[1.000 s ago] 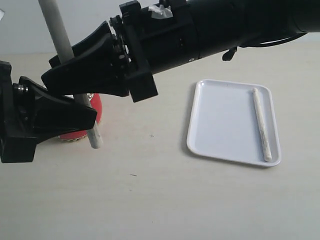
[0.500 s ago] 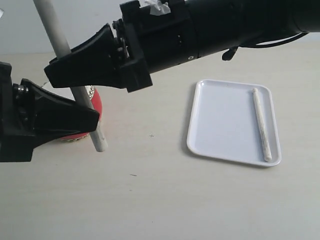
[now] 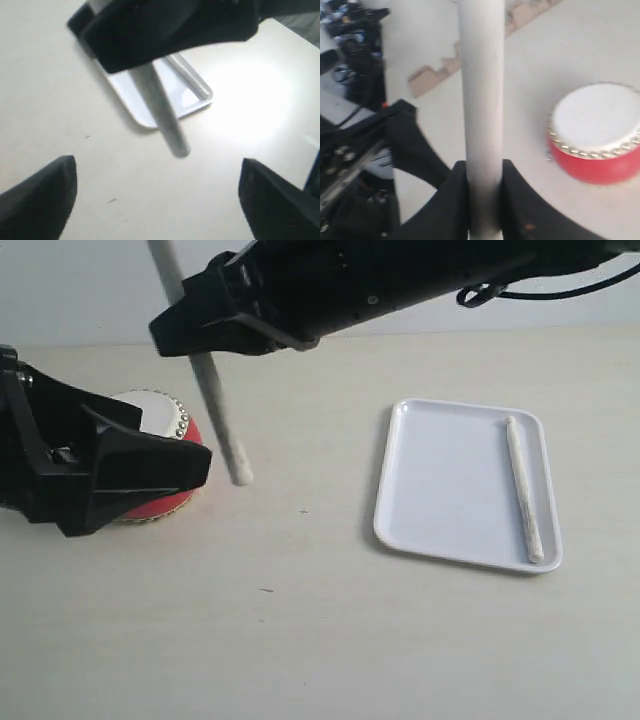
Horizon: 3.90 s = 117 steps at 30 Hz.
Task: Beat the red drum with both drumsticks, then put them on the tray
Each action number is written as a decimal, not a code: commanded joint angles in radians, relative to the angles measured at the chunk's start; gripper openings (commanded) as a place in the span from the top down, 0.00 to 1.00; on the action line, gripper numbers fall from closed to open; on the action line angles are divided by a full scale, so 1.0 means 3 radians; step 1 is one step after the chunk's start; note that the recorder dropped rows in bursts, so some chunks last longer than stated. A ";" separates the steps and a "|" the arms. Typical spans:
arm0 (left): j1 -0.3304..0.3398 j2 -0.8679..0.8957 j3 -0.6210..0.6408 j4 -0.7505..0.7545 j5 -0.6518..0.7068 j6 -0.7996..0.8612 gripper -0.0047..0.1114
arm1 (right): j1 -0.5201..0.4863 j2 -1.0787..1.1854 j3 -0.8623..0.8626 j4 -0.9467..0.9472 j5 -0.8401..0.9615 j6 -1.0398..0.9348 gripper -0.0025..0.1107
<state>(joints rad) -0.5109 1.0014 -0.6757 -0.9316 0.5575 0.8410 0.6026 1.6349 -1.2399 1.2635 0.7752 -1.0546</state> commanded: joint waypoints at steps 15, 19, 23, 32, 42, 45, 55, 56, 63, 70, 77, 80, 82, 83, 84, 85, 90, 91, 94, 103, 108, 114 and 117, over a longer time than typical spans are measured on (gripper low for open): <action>0.0009 -0.0004 0.0004 0.0591 -0.0228 -0.0650 0.96 | -0.1251 0.0603 -0.0130 -0.2268 -0.0241 0.3140 0.98; 0.0009 -0.0004 0.0004 0.0667 -0.0148 -0.0650 0.96 | -0.1256 0.0878 -0.0130 -0.2245 -0.0118 0.3181 0.98; 0.0009 -0.0004 0.0004 0.0757 -0.0088 -0.0650 0.96 | -0.1256 0.1081 -0.0130 -0.2228 -0.0059 0.3245 0.98; 0.0009 -0.0004 0.0004 0.0826 -0.0013 -0.0650 0.96 | -0.1256 0.1309 -0.0130 -0.2264 -0.0222 0.3473 0.98; 0.0009 -0.0004 0.0004 0.0826 -0.0013 -0.0650 0.96 | -0.1256 0.1448 -0.0322 -0.2710 -0.0123 0.3823 0.98; 0.0009 -0.0004 0.0004 0.0826 -0.0013 -0.0650 0.96 | -0.1256 0.1479 -0.0392 -0.2862 -0.0088 0.3905 0.98; 0.0009 -0.0004 0.0004 0.0826 -0.0013 -0.0650 0.96 | -0.1256 0.1556 -0.0414 -0.2912 -0.0065 0.3927 0.98; 0.0009 -0.0004 0.0004 0.0826 -0.0013 -0.0650 0.96 | -0.1256 0.1574 -0.0414 -0.2912 -0.0051 0.3927 0.98; 0.0009 -0.0004 0.0004 0.0826 -0.0032 -0.0650 0.96 | -0.1256 0.1579 -0.0414 -0.2919 -0.0045 0.3934 0.98; 0.0009 -0.0004 0.0004 0.0826 -0.0032 -0.0650 0.96 | -0.1256 0.1579 -0.0414 -0.2945 -0.0035 0.3934 0.98; 0.0009 -0.0004 0.0004 0.0826 -0.0032 -0.0650 0.96 | -0.1256 0.1579 -0.0414 -0.3022 0.0000 0.3934 0.96; 0.0009 -0.0004 0.0004 0.0826 -0.0032 -0.0650 0.96 | -0.1256 0.1579 -0.0414 -0.3055 0.0000 0.3934 0.92; 0.0009 -0.0004 0.0004 0.0826 -0.0032 -0.0650 0.96 | -0.1256 0.1579 -0.0414 -0.3100 0.0005 0.3941 0.89; 0.0009 -0.0004 0.0004 0.0826 -0.0032 -0.0650 0.96 | -0.1256 0.1579 -0.0414 -0.3107 0.0005 0.3946 0.88; 0.0009 -0.0004 0.0004 0.0826 -0.0032 -0.0650 0.96 | -0.1256 0.1579 -0.0414 -0.3114 0.0013 0.3946 0.86; 0.0009 -0.0004 0.0004 0.0826 -0.0032 -0.0650 0.96 | -0.1256 0.1579 -0.0414 -0.3114 0.0013 0.3946 0.86; 0.0009 -0.0004 0.0004 0.0826 -0.0032 -0.0650 0.96 | -0.1256 0.1579 -0.0414 -0.3114 0.0006 0.3946 0.77; 0.0009 -0.0004 0.0004 0.0826 -0.0032 -0.0650 0.96 | -0.1256 0.1579 -0.0414 -0.3114 -0.0009 0.3940 0.72; 0.0009 -0.0004 0.0004 0.0826 -0.0032 -0.0650 0.96 | -0.1256 0.1579 -0.0414 -0.3114 -0.0092 0.3907 0.64; 0.0009 -0.0004 0.0010 0.0826 -0.0049 -0.0650 0.96 | -0.1256 0.1249 -0.0414 -0.3114 -0.0301 0.3317 0.62; 0.0009 -0.0004 0.0314 0.0725 -0.0595 -0.0754 0.96 | -0.1256 0.0943 -0.0414 -0.3074 -0.0411 0.2635 0.63; 0.0009 -0.0004 0.0705 0.0679 -0.1414 -0.0909 0.96 | -0.1249 0.0771 -0.0381 -0.2602 -0.0496 0.2358 0.73; 0.0009 -0.0004 0.0762 0.0679 -0.1680 -0.0910 0.96 | -0.1249 0.0672 -0.0212 -0.1894 -0.0504 0.1515 0.86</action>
<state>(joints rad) -0.5109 1.0014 -0.4573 -0.7130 0.1255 0.5770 0.2292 1.8639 -1.3374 0.5475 0.6340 -0.4266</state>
